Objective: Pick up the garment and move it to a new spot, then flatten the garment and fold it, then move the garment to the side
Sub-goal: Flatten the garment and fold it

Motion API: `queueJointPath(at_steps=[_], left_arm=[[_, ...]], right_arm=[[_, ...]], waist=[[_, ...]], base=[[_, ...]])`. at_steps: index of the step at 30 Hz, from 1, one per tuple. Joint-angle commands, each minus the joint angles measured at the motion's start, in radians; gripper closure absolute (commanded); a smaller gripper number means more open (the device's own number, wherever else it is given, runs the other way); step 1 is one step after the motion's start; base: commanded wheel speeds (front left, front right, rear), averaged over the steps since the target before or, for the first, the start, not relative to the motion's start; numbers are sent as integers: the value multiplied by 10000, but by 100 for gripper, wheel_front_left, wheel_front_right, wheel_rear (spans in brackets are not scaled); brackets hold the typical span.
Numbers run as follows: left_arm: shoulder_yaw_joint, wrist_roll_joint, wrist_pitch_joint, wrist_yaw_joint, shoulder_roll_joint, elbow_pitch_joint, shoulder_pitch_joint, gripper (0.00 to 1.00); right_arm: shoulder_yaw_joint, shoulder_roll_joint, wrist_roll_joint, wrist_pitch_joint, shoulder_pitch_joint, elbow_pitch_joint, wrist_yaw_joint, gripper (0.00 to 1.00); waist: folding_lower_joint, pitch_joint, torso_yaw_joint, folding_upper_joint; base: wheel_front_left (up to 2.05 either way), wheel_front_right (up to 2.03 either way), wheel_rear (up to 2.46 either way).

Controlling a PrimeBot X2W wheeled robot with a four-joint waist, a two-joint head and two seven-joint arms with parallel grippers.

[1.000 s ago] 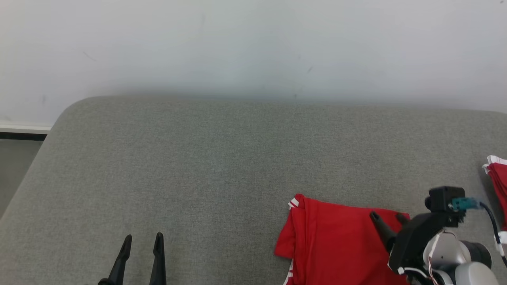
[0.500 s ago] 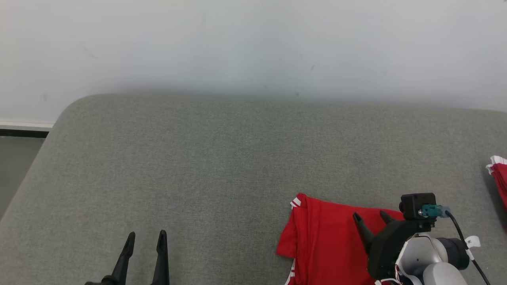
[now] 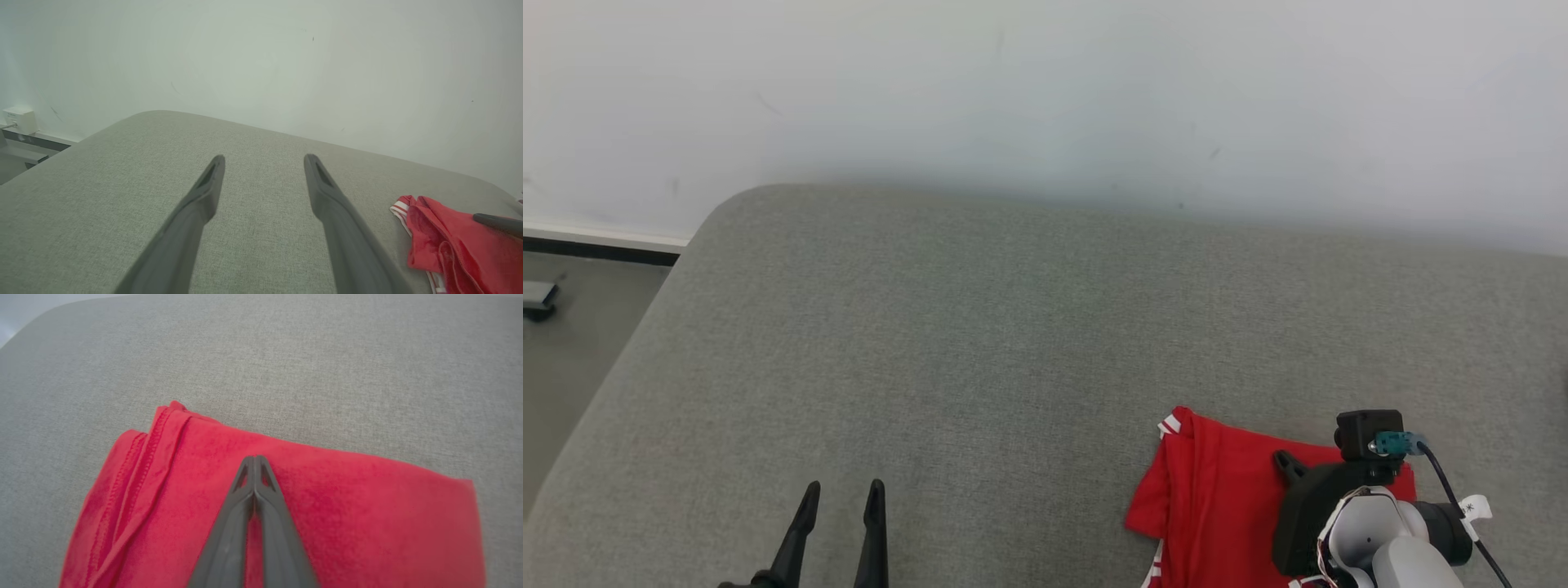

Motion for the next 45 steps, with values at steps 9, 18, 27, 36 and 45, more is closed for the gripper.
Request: queueJointPath(at_steps=[9,18,27,36,45], left_arm=[[-208,-43,-23,8,-28,27,-67,0],[-246,-104,-23,8,-39,52,-156,0],[-292,-214,-23,8,-42,69,-169,0],[-224,-257,-23,8,-43,38,-76,0],[-404,-282,-23,8,-43,135,-160,0]], right_arm=[[188,-1,-112,-351,-814,1243,-2,100],[656,1,136,-457,-1403,1789,-2,100],[1270,0,595,0,-1674,2051,-2,100],[1691,0,1230,620,-1885,1943,-2,100],[1780,0,1770,498,-2440,2686,-2,100]], waist=[[0,333,663,0],[0,485,1015,0],[0,520,1211,0],[0,488,1171,0],[0,511,1360,0]], base=[[0,0,0],[0,0,0],[0,0,0],[0,0,0],[0,0,0]])
